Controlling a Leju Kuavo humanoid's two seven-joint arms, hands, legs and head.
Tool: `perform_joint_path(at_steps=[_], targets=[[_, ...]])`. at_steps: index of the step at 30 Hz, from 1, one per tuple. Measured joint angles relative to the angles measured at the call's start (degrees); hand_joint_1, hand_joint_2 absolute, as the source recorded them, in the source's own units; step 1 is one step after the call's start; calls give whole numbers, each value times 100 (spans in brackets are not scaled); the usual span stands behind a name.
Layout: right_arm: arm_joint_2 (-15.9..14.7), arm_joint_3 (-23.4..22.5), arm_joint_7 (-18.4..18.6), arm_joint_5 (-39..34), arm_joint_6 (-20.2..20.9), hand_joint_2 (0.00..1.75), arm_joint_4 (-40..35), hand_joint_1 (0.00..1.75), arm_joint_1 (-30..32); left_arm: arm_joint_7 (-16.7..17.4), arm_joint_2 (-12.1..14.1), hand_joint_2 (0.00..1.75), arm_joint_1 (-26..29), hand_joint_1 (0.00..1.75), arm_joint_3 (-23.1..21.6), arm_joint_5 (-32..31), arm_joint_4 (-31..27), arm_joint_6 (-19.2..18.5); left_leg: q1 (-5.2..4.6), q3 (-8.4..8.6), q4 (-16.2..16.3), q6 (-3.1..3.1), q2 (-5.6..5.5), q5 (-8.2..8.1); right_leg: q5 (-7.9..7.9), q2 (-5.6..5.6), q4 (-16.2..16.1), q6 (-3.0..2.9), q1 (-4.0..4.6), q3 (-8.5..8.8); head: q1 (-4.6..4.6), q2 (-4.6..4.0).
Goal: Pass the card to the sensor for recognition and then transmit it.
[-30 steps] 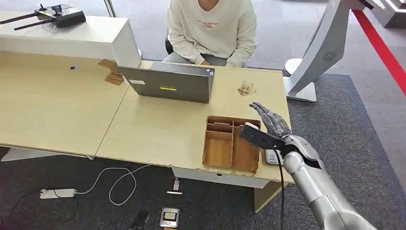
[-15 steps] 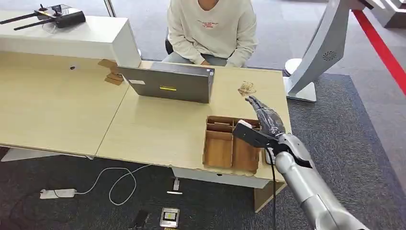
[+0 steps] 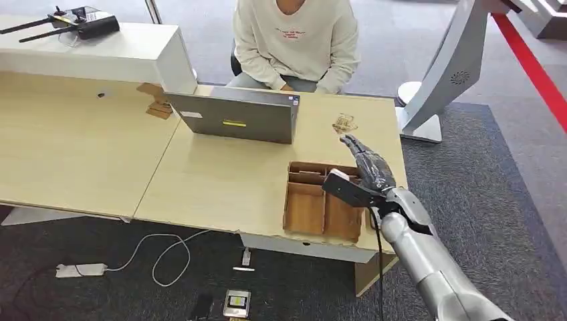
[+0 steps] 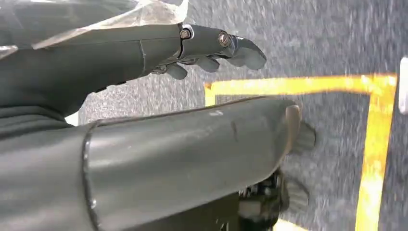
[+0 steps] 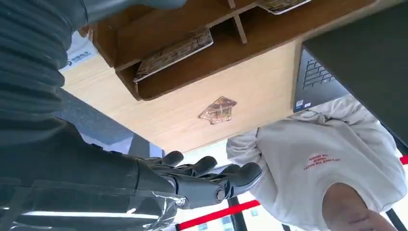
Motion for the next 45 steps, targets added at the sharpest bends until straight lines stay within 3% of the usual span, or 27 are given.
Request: perform_joint_path(at_steps=[11, 21, 35, 39, 42, 45], targets=[[17, 0, 2, 52, 13, 175, 83, 0, -2, -9, 87, 0, 10, 0, 0, -98, 2, -72, 3, 0, -1, -1, 0, 1, 1, 0, 1, -1, 5, 1, 0, 0], [155, 26, 105, 540, -577, 175, 496, 0, -92, -31, 122, 0, 0, 0, 4, -151, 4, -122, 2, -1, 0, -1, 0, 1, 1, 0, 0, -2, 4, -1, -2, 0], [155, 48, 140, 688, -758, 175, 879, 0, -114, 6, 127, 0, 3, 0, 4, -101, 4, -103, 2, -1, 0, -1, 0, 1, 1, 0, 0, -2, 4, 0, 0, 0], [144, 48, 140, 656, -754, 175, 936, 0, -117, 15, 122, 0, 2, 0, 4, -9, 4, 92, 2, 1, 1, -1, 0, 1, 1, 0, 0, -2, 4, -2, -2, 0], [103, 48, 111, 599, -754, 175, 966, 0, -117, 15, -15, 0, -9, 0, 4, 98, 4, 457, 2, 0, 1, -1, -1, 1, 1, 0, 0, -2, -1, -1, 0, 0], [70, 44, 109, 570, -758, 175, 983, 0, -129, 11, -107, 0, -13, 0, 4, 125, 7, 494, 2, 1, 1, -1, 1, 1, 2, 1, 0, -1, -1, -1, 0, 0]])
